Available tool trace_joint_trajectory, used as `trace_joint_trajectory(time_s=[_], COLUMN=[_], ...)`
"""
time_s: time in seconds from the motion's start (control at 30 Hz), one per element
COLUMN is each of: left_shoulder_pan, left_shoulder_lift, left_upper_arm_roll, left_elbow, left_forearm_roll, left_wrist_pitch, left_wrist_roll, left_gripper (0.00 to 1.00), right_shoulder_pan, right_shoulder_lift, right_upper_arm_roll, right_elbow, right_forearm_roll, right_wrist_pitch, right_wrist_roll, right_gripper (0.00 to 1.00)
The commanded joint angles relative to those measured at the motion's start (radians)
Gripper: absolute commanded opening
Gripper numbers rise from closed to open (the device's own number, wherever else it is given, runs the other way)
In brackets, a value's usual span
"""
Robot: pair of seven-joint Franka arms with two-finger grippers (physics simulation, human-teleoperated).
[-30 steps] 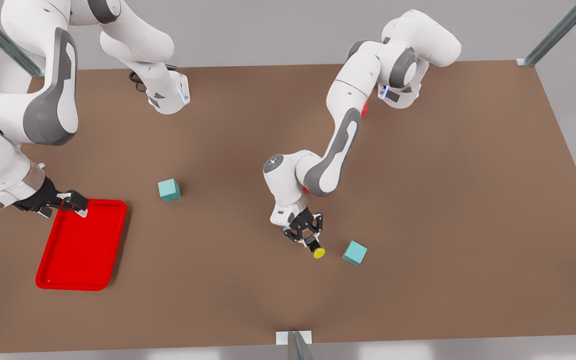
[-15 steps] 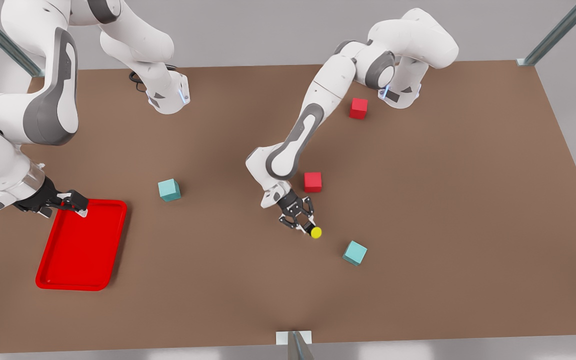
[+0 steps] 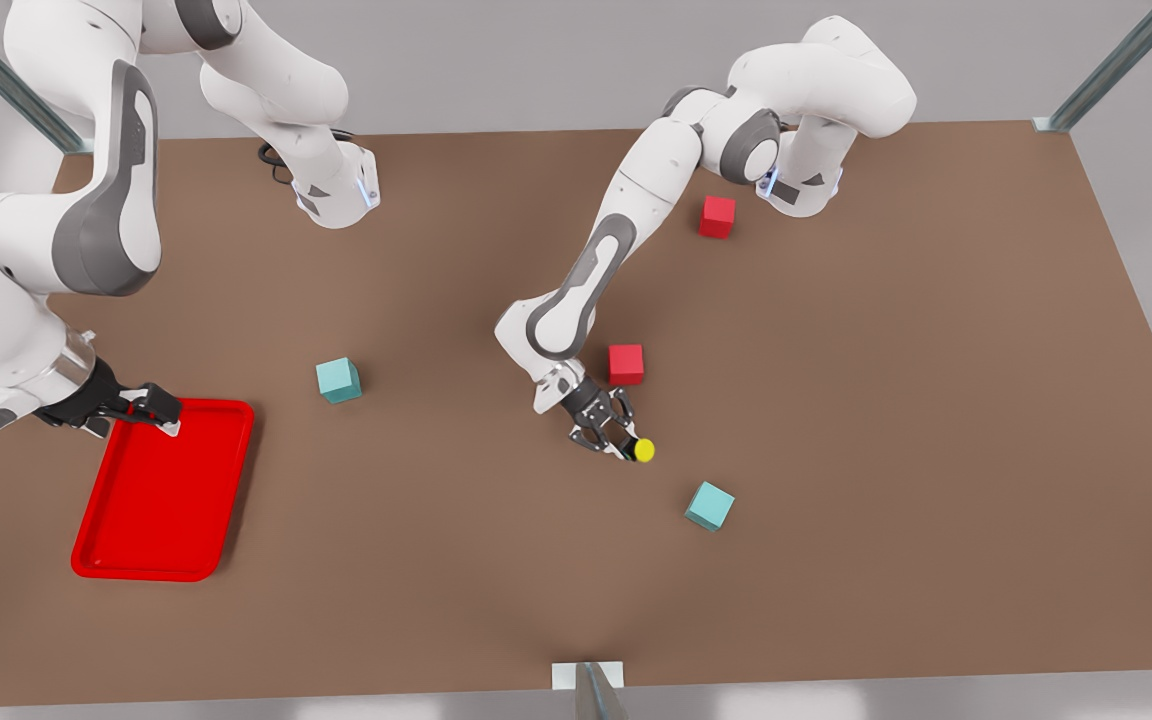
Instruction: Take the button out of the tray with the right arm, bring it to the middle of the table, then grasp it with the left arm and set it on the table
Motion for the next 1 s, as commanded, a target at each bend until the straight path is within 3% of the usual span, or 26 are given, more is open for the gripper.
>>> trace_joint_trajectory(time_s=[0.0,0.8,0.83,0.87,0.9,0.97], left_shoulder_pan=[-0.002,-0.038,-0.039,-0.039,-0.039,-0.039], left_shoulder_lift=[0.004,0.026,0.026,0.026,0.026,0.026], left_upper_arm_roll=[0.001,-0.001,-0.001,-0.001,-0.001,-0.001], left_elbow=[0.0,0.005,0.005,0.005,0.005,0.005], left_forearm_roll=[0.008,0.002,0.002,0.003,0.002,0.002], left_wrist_pitch=[-0.01,-0.016,-0.018,-0.018,-0.018,-0.018], left_wrist_roll=[-0.214,-0.217,-0.217,-0.215,-0.214,-0.214], left_gripper=[0.41,0.43,0.49,0.84,1.0,1.0], right_shoulder_pan=[0.0,-0.001,0.0,0.0,0.0,0.0], right_shoulder_lift=[-0.001,-0.001,-0.001,-0.001,-0.001,-0.001], right_upper_arm_roll=[0.0,0.0,0.0,0.0,0.0,0.0], right_elbow=[0.001,0.003,0.003,0.003,0.003,0.003], right_forearm_roll=[0.001,-0.001,-0.002,-0.002,-0.002,-0.002], right_wrist_pitch=[-0.001,0.001,0.001,0.001,0.001,0.001], right_wrist_roll=[-0.002,-0.002,-0.002,-0.002,-0.002,-0.002], right_gripper=[1.0,1.0,1.0,1.0,1.0,1.0])
